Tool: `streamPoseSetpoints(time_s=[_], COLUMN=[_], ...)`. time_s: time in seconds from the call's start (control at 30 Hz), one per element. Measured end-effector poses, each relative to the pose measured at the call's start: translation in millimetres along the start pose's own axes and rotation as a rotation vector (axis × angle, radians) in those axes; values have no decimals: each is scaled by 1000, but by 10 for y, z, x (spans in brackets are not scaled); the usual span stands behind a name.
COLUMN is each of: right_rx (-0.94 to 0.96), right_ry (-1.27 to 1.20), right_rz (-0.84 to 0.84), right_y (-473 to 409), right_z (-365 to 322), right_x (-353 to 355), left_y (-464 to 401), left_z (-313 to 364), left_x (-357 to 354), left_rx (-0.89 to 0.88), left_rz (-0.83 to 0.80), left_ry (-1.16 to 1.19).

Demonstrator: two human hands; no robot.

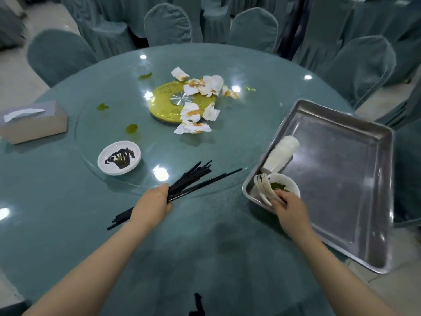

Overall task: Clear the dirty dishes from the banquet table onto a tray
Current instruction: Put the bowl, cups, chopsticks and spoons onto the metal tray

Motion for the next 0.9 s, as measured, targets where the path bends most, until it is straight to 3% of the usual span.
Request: streamPoseSetpoints(time_s=[0.27, 0.47, 0.7, 0.9], right_rx=[-217, -391, -290, -317], right_ry=[51, 128, 166, 289], right_rz=[113, -6, 61, -24], right_y=[-235, -343, -594, -859], right_z=[990, 1483, 1532, 1911], right_x=[679, 728, 939, 1132], left_y=[-570, -796, -1137, -1638], left_z=[939, 1416, 2048, 2893], left_x=[132, -2, 123, 339], left_rx=[1, 17, -43, -161], left_rz=[-12, -108, -142, -196], left_ry=[105, 151, 200, 369])
Point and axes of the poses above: each hand's wrist, its own y-axis away from the middle knuckle, its own x-axis out of the back of the hand, z = x × y, the point moved 6 cm from there along -y, towards the middle knuckle, and after that the axes turned 9 degrees about -z, right-handed, at the moved point
